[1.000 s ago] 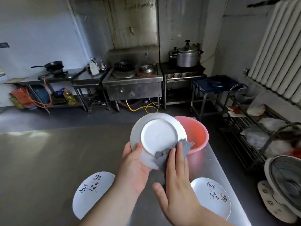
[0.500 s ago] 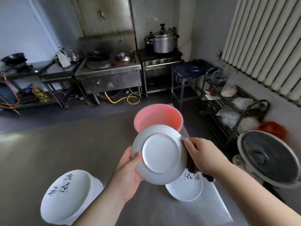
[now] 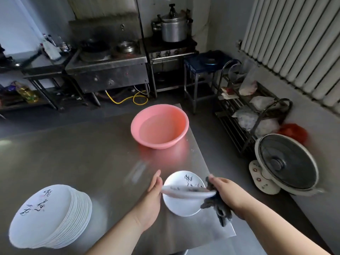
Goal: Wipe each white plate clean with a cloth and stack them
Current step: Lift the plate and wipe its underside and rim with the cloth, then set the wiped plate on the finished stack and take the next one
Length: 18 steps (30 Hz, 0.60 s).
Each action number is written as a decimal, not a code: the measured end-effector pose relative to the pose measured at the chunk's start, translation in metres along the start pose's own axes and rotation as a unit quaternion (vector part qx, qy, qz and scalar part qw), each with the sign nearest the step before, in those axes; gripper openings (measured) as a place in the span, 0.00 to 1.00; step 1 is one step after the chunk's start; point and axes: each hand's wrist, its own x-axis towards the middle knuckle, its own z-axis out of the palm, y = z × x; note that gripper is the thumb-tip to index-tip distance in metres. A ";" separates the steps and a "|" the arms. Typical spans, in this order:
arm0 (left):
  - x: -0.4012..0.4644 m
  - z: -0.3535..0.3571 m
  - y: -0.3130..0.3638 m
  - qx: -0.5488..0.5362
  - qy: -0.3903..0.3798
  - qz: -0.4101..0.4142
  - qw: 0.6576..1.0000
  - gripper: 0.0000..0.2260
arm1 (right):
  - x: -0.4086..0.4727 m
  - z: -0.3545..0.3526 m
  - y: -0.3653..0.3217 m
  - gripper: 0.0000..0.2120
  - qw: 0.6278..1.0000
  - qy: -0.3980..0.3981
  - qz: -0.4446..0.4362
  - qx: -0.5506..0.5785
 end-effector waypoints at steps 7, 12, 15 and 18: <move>0.019 -0.005 -0.019 0.338 -0.019 -0.082 0.937 0.20 | 0.037 0.004 0.037 0.09 0.984 0.033 -0.031 -0.174; 0.041 -0.012 -0.035 0.413 0.026 -0.074 0.908 0.21 | 0.069 0.022 0.050 0.09 0.970 0.015 -0.039 -0.238; 0.058 -0.012 -0.046 0.442 0.068 -0.075 0.891 0.23 | 0.082 0.029 0.054 0.14 0.962 0.055 -0.053 -0.261; 0.073 -0.014 -0.058 0.496 0.073 -0.088 0.861 0.26 | 0.093 0.033 0.056 0.12 0.953 0.067 -0.052 -0.292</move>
